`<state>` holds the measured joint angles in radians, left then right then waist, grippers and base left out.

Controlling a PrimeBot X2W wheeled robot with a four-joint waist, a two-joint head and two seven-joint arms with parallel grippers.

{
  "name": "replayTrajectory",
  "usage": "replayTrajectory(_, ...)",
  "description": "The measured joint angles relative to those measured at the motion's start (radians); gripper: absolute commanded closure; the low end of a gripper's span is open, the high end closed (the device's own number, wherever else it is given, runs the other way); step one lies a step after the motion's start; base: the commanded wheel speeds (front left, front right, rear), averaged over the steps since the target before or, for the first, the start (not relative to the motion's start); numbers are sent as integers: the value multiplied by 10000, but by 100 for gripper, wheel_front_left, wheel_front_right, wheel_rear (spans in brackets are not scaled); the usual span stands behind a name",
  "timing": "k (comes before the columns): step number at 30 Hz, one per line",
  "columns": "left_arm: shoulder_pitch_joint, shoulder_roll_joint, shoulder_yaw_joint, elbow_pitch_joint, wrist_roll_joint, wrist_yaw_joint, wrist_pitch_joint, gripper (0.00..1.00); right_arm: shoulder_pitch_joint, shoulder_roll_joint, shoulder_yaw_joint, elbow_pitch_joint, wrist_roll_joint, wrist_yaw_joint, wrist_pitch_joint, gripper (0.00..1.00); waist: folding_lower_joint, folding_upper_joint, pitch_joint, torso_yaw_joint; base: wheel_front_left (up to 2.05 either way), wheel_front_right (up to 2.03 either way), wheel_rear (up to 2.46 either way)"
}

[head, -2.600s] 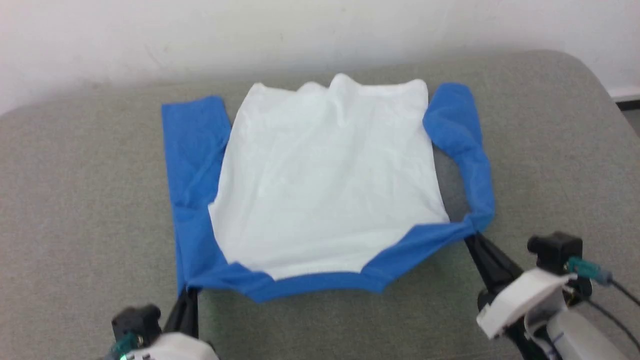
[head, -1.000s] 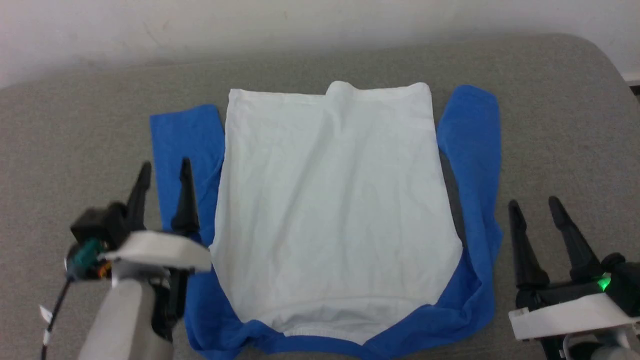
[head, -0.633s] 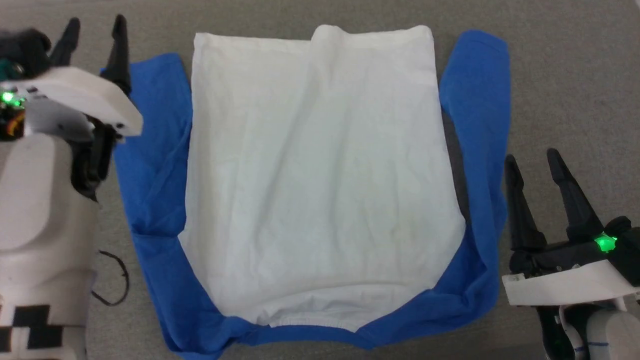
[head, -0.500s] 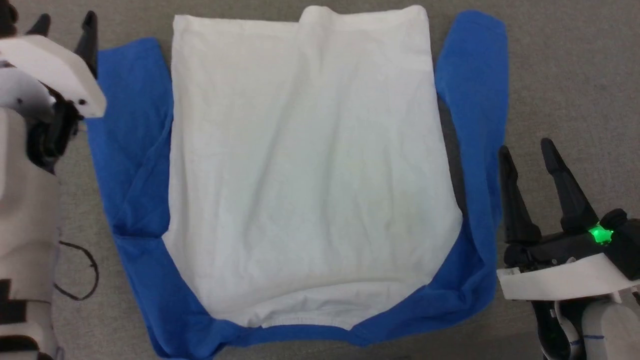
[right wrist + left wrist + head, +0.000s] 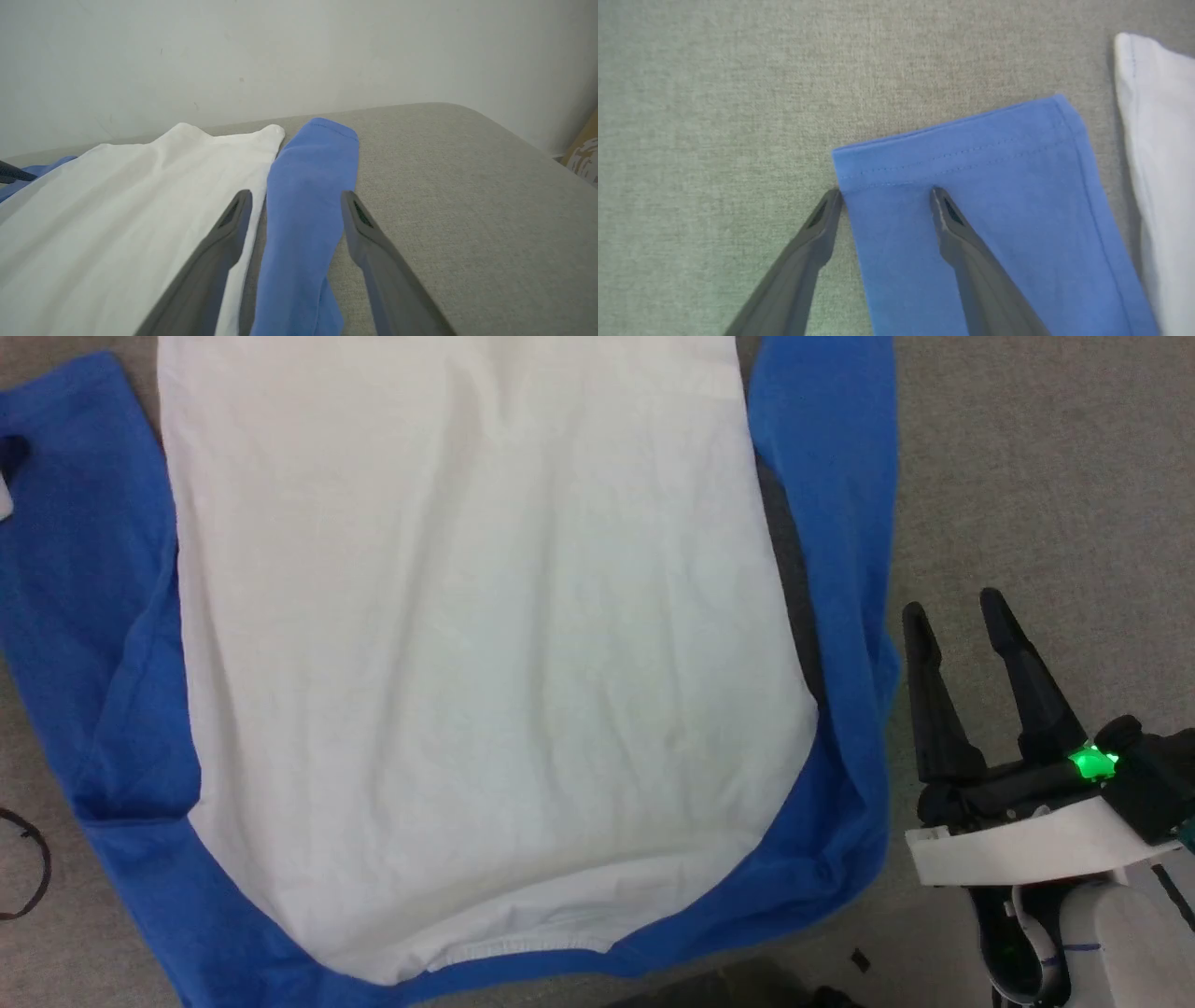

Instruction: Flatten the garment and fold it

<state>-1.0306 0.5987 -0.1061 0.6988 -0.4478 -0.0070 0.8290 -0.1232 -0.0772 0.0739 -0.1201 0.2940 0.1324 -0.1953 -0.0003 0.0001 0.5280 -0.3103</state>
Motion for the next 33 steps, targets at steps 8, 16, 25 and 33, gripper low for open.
replayTrajectory(8,326,100,17,-1241,-251,487,1266,100,-157,-23,157,305,144,0,-23,0,3,0,155,-238,0,0,0)
replayTrajectory(16,1667,-176,-105,-1620,318,1103,-941,100,-30,-25,-104,495,50,0,27,0,4,-1,-532,-114,0,0,0)
replayTrajectory(25,2561,-802,-215,-2284,307,1039,-2872,100,906,56,-759,330,-247,0,652,0,3,-1,-2026,330,0,0,0)
replayTrajectory(33,4490,-1668,-869,-4786,71,874,-3267,100,1790,199,-1177,-153,-491,0,1214,0,0,0,-3366,833,0,0,0)
